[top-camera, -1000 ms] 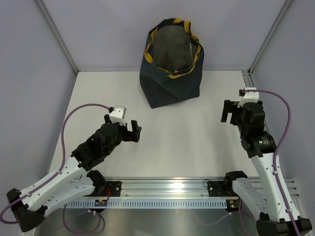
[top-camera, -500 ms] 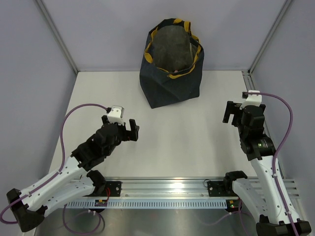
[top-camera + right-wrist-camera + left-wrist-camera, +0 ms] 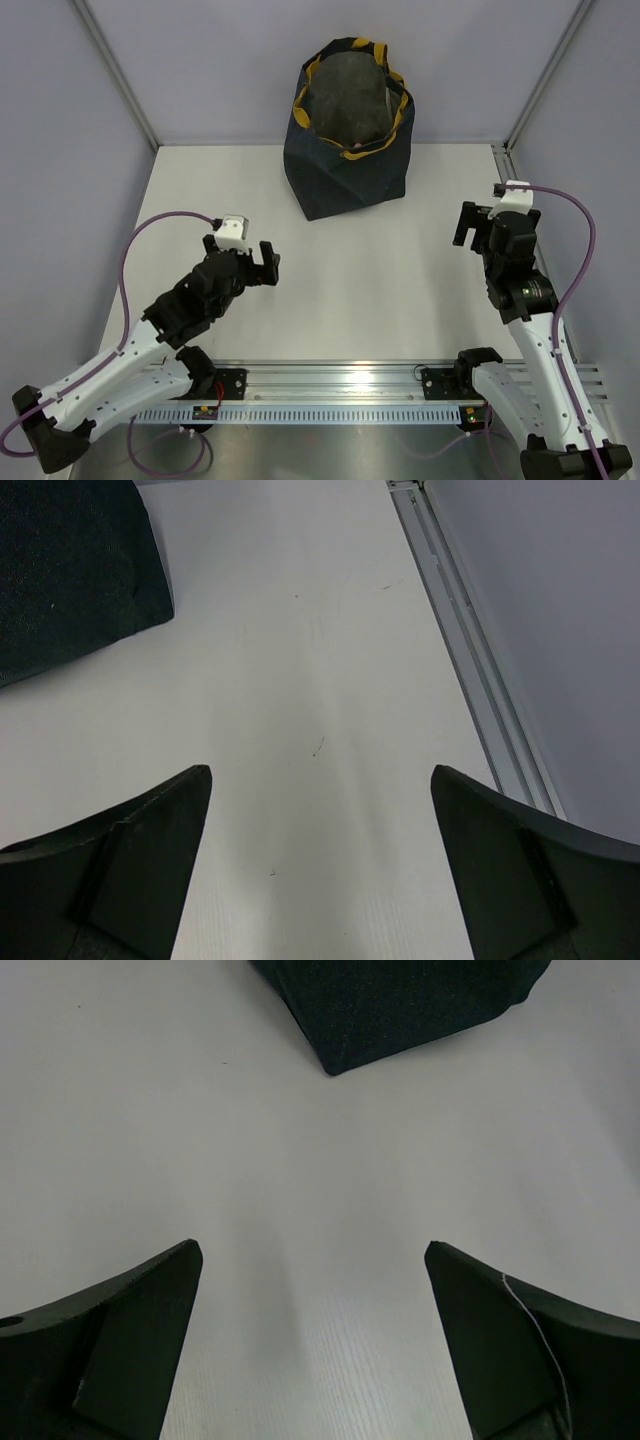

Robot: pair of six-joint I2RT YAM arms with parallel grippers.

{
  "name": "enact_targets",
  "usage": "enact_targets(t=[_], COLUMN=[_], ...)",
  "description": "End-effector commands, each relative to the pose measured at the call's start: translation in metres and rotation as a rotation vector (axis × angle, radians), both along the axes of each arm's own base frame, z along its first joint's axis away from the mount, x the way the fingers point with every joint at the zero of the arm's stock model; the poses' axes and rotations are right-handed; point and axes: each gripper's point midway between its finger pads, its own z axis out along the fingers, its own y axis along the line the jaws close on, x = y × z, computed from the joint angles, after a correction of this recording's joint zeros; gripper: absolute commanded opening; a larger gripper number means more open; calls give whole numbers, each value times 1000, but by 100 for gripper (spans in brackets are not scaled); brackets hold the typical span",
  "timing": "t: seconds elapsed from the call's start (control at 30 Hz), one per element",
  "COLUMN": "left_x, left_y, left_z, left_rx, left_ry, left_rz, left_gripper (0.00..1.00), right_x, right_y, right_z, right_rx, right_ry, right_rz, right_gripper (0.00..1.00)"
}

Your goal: Place the personal care products into the canvas bag

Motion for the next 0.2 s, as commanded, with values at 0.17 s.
enact_targets(t=[0.17], left_x=[8], left_y=[9], left_z=[17], left_rx=[-4], left_ry=[-58], left_rz=[58], left_gripper=[99], right_x=[5], right_y=[2], right_z=[14], right_rx=[10], right_ry=[-64], right_rz=[9], right_gripper=[100])
